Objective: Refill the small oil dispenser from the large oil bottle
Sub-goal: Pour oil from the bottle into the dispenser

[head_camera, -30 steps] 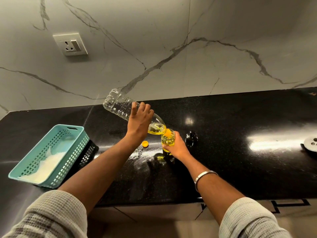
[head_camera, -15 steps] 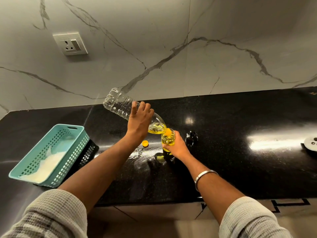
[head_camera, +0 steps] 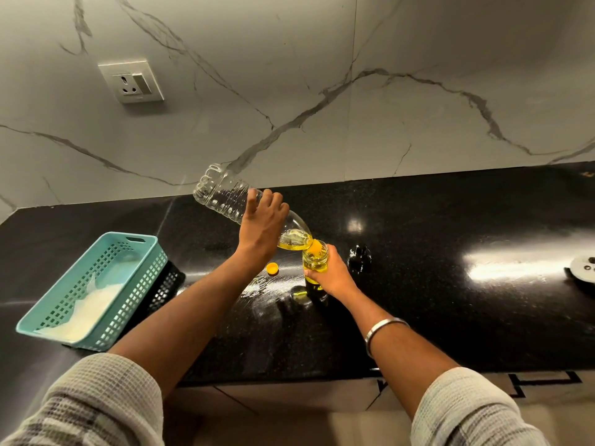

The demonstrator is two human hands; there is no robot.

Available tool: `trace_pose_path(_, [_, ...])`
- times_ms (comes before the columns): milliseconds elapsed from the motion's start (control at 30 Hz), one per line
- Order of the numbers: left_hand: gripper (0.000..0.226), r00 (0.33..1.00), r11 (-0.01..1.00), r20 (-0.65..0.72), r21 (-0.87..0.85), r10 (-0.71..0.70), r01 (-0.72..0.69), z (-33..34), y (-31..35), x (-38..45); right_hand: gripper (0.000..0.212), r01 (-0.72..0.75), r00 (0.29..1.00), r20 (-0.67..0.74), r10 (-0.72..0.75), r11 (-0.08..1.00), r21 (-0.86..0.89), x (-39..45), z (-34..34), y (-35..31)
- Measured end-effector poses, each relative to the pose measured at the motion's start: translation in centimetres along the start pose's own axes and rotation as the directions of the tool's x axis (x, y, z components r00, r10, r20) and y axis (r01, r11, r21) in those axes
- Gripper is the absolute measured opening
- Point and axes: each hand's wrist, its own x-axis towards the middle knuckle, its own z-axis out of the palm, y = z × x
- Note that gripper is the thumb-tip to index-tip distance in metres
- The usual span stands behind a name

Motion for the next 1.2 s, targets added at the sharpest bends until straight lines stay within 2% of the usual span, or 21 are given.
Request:
trace_pose_path(767, [0.042,1.000,1.000,-0.027,-0.007,-0.007,0.007,0.01,0.12,-0.06,0.068,0.002,1.000,-0.015,-0.002,1.000,-0.014,-0.20,0.03,-0.12])
trace_pose_path(1200, [0.047,1.000,0.999,-0.017,0.053,0.009,-0.008,-0.25,-0.05,0.23,0.067,0.012,1.000,-0.017,-0.012,1.000,-0.009,-0.27,-0.01,-0.19])
